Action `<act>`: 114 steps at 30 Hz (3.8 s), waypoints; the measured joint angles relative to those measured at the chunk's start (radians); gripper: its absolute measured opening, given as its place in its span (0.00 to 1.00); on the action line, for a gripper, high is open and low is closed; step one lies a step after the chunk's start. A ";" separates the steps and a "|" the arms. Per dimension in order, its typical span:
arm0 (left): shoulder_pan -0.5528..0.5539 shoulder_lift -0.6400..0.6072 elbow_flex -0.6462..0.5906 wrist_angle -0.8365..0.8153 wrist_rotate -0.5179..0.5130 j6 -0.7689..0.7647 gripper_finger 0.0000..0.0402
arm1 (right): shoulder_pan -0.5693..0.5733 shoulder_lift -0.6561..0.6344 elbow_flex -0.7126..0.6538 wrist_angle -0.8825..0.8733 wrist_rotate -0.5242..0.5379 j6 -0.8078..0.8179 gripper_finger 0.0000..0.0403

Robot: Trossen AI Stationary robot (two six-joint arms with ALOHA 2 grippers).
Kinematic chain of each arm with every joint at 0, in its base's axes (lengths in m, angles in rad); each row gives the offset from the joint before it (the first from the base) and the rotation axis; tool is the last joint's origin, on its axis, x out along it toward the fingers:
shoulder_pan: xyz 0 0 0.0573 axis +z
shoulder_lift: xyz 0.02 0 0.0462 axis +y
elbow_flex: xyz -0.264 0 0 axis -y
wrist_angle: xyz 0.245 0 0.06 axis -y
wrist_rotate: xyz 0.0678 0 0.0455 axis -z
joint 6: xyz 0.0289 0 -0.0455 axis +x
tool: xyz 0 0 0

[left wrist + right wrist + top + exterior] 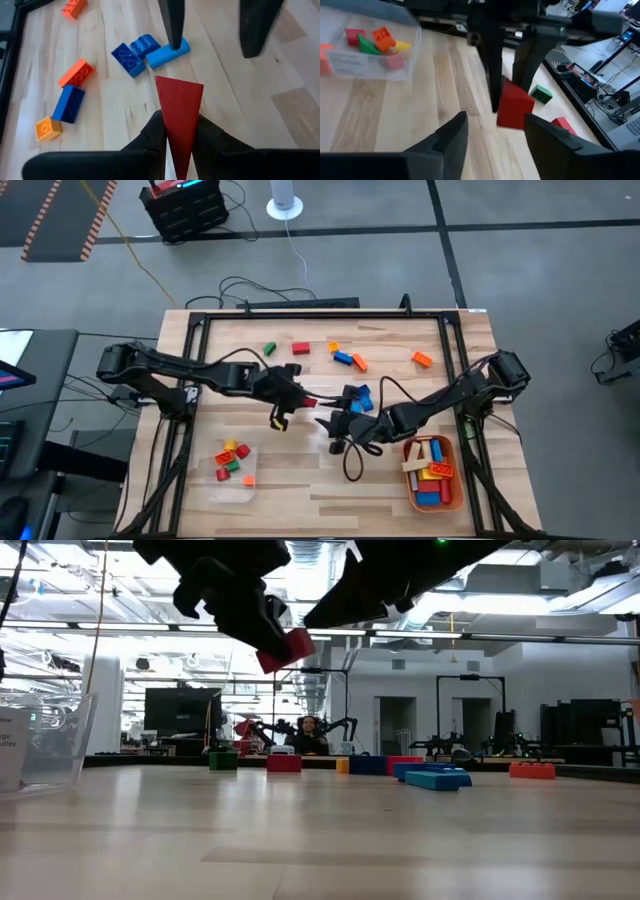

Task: Sort blocks by size
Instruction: Put the large red block into the orange bin

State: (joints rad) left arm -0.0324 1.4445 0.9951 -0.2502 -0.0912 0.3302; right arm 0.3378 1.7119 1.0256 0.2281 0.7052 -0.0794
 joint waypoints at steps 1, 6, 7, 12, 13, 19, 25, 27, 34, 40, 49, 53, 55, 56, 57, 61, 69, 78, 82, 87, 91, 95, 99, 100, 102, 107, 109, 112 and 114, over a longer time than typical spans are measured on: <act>-0.006 0.000 0.000 0.004 -0.004 -0.009 0.13 | 0.000 0.000 0.002 0.000 0.000 0.000 0.58; -0.036 0.008 0.000 0.030 -0.007 -0.017 0.13 | -0.012 0.000 0.003 -0.003 0.000 0.000 0.64; -0.041 0.008 0.000 0.033 -0.007 -0.017 0.13 | -0.012 0.000 0.003 -0.002 0.000 0.000 0.64; -0.053 0.013 0.000 0.067 -0.009 -0.018 0.13 | -0.013 0.000 0.003 0.001 0.000 0.000 0.64; -0.056 0.014 0.000 0.079 -0.008 -0.017 0.13 | -0.013 0.000 0.003 0.001 0.000 0.000 0.63; -0.059 0.013 0.000 0.096 -0.008 -0.004 0.13 | -0.013 0.000 0.003 0.005 0.000 0.000 0.58; -0.059 0.013 0.000 0.108 -0.005 -0.002 0.13 | -0.016 0.000 0.002 0.006 -0.001 0.001 0.42; -0.059 0.013 0.000 0.109 -0.003 0.003 0.13 | -0.016 0.000 0.002 0.005 -0.001 0.005 0.37; -0.059 0.013 0.000 0.107 -0.004 -0.026 0.20 | -0.017 0.000 0.002 0.005 -0.003 0.011 0.34; -0.059 0.013 0.000 0.070 -0.061 -0.033 0.42 | -0.018 0.000 0.002 -0.007 -0.002 0.009 0.35; -0.059 -0.001 0.000 -0.030 -0.202 -0.042 0.59 | 0.008 0.000 0.002 -0.096 -0.001 0.083 0.28; -0.054 -0.006 0.000 -0.074 -0.206 -0.077 0.59 | 0.017 0.001 0.002 -0.171 -0.002 0.172 0.25; -0.055 -0.003 0.000 -0.111 -0.197 -0.107 0.59 | 0.014 0.001 0.002 -0.204 -0.011 0.202 0.24; -0.055 0.007 0.001 -0.130 -0.190 -0.124 0.59 | 0.014 0.001 0.002 -0.214 -0.016 0.209 0.24; -0.055 0.013 0.001 -0.161 -0.180 -0.138 0.59 | 0.013 0.001 0.002 -0.219 -0.018 0.212 0.24; -0.055 0.022 -0.024 -0.284 -0.138 -0.211 0.59 | 0.014 0.001 0.002 -0.228 -0.029 0.255 0.26; -0.106 0.027 -0.029 -0.437 -0.023 -0.478 0.59 | 0.021 0.001 0.001 -0.268 -0.054 0.323 0.27; -0.120 0.030 -0.029 -0.581 -0.064 -0.255 0.59 | 0.021 0.001 0.001 -0.258 -0.054 0.326 0.27; -0.089 0.030 -0.030 -0.607 -0.063 -0.120 0.59 | 0.021 0.001 0.001 -0.259 -0.054 0.325 0.27; -0.014 0.030 -0.029 -0.609 -0.038 -0.100 0.59 | 0.021 0.001 0.001 -0.258 -0.054 0.325 0.27; 0.022 0.030 -0.030 -0.613 0.072 -0.100 0.59 | 0.021 0.001 0.001 -0.258 -0.054 0.325 0.27; 0.027 0.085 -0.029 -0.649 0.124 -0.115 0.56 | 0.021 0.001 0.001 -0.248 -0.055 0.324 0.27; 0.008 0.176 -0.026 -0.659 0.118 -0.108 0.54 | 0.021 0.001 0.001 -0.247 -0.055 0.324 0.27; 0.004 0.192 -0.023 -0.656 0.116 -0.100 0.54 | 0.021 0.001 0.001 -0.248 -0.055 0.324 0.27; -0.001 0.216 -0.015 -0.654 0.107 -0.084 0.54 | 0.021 0.001 0.001 -0.248 -0.055 0.324 0.27; -0.001 0.238 0.000 -0.652 0.054 -0.046 0.54 | 0.021 0.001 0.001 -0.250 -0.055 0.321 0.27; 0.004 0.238 0.005 -0.648 -0.032 -0.021 0.54 | 0.021 0.001 0.001 -0.250 -0.055 0.318 0.27; 0.008 0.238 0.019 -0.584 -0.138 0.008 0.54 | 0.021 0.001 0.001 -0.250 -0.055 0.318 0.27; 0.014 0.241 0.025 -0.541 -0.176 0.029 0.54 | 0.021 0.001 0.001 -0.250 -0.055 0.318 0.27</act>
State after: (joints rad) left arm -0.0183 1.6852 1.0203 -0.7917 -0.2675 0.3595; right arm 0.3588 1.7130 1.0267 -0.0222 0.6506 0.2386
